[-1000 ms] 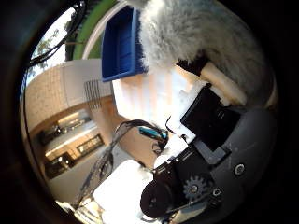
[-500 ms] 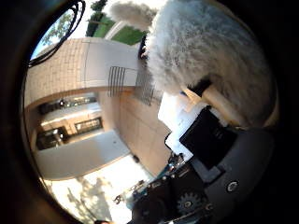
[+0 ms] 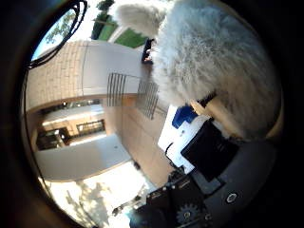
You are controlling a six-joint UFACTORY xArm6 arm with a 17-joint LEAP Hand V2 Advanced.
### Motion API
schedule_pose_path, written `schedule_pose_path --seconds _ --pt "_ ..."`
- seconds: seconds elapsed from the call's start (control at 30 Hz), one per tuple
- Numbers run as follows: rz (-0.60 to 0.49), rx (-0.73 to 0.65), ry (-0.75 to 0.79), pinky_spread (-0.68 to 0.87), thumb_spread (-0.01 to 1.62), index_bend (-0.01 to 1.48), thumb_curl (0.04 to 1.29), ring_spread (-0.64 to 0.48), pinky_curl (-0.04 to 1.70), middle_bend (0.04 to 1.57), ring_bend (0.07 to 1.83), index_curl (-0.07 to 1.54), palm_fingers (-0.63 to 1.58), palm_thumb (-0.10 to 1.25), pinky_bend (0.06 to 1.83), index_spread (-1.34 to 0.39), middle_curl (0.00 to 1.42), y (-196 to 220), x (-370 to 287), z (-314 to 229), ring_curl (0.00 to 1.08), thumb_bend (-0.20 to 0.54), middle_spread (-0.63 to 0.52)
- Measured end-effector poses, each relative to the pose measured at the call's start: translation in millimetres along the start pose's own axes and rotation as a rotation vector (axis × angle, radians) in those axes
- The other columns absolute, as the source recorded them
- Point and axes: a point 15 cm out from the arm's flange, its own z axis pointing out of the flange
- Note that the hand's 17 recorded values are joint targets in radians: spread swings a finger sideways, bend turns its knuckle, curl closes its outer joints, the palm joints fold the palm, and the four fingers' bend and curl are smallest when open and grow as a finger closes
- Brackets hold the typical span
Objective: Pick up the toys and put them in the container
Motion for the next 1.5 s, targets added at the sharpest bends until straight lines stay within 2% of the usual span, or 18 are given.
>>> schedule_pose_path --seconds 0.03,0.1,0.2,0.27,0.4,0.53,0.7,0.87,1.07,1.2,1.37,1.5 --pt "-0.007 -0.01 -0.001 0.25 1.22 0.55 0.57 0.05 0.79 0.79 1.27 0.89 -0.01 0.83 1.46 -0.62 0.8 0.0 1.3 4.2 0.74 -0.028 -0.11" --pt "-0.028 -0.027 -0.004 0.28 1.23 0.53 0.56 0.09 0.76 0.68 1.18 0.87 -0.13 0.82 1.38 -0.57 0.74 1.0 3.0 10.5 0.69 -0.028 -0.09" --pt "-0.084 -0.083 -0.016 0.34 1.22 0.42 0.54 0.18 0.65 0.45 0.83 0.75 -0.33 0.8 1.19 -0.52 0.6 9.4 5.5 20.9 0.52 -0.028 -0.02" --pt "-0.122 -0.136 -0.032 0.38 1.2 0.3 0.53 0.23 0.58 0.32 0.68 0.66 -0.3 0.8 1.08 -0.51 0.52 21.4 5.3 25.4 0.44 -0.027 0.01" --pt "-0.162 -0.131 -0.042 0.42 1.17 0.14 0.52 0.28 0.5 0.16 0.54 0.54 -0.2 0.8 0.96 -0.5 0.44 28.2 15.1 14.3 0.37 -0.025 0.04" --pt "-0.149 -0.089 -0.041 0.46 1.15 0.13 0.51 0.3 0.45 0.13 0.47 0.46 -0.14 0.81 0.91 -0.5 0.38 39.3 28.9 -12.9 0.34 -0.024 0.05" --pt "-0.111 -0.025 -0.035 0.47 1.14 0.13 0.5 0.3 0.41 0.16 0.44 0.4 -0.09 0.81 0.86 -0.48 0.35 57.8 56.9 -49.3 0.32 -0.027 0.05" --pt "-0.027 0.029 -0.002 0.48 1.13 0.14 0.49 0.29 0.38 0.17 0.44 0.35 -0.05 0.8 0.81 -0.43 0.33 79.8 113.0 -78.2 0.32 -0.03 0.05" --pt "0.059 0.011 0.095 0.47 1.12 0.15 0.48 0.29 0.34 0.17 0.43 0.31 -0.04 0.77 0.75 -0.38 0.33 105.2 185.6 -83.8 0.32 -0.031 0.06" --pt "0.097 -0.019 0.107 0.47 1.12 0.15 0.48 0.29 0.33 0.17 0.42 0.29 -0.03 0.76 0.73 -0.35 0.32 99.3 219.7 -62.3 0.32 -0.031 0.06" --pt "0.144 -0.087 0.072 0.46 1.13 0.16 0.47 0.28 0.31 0.17 0.4 0.28 -0.02 0.76 0.69 -0.32 0.32 84.5 264.0 2.5 0.32 -0.026 0.06" --pt "0.146 -0.133 0.052 0.46 1.13 0.16 0.47 0.28 0.3 0.18 0.4 0.28 -0.02 0.76 0.67 -0.3 0.32 67.4 275.1 53.2 0.32 -0.026 0.06"
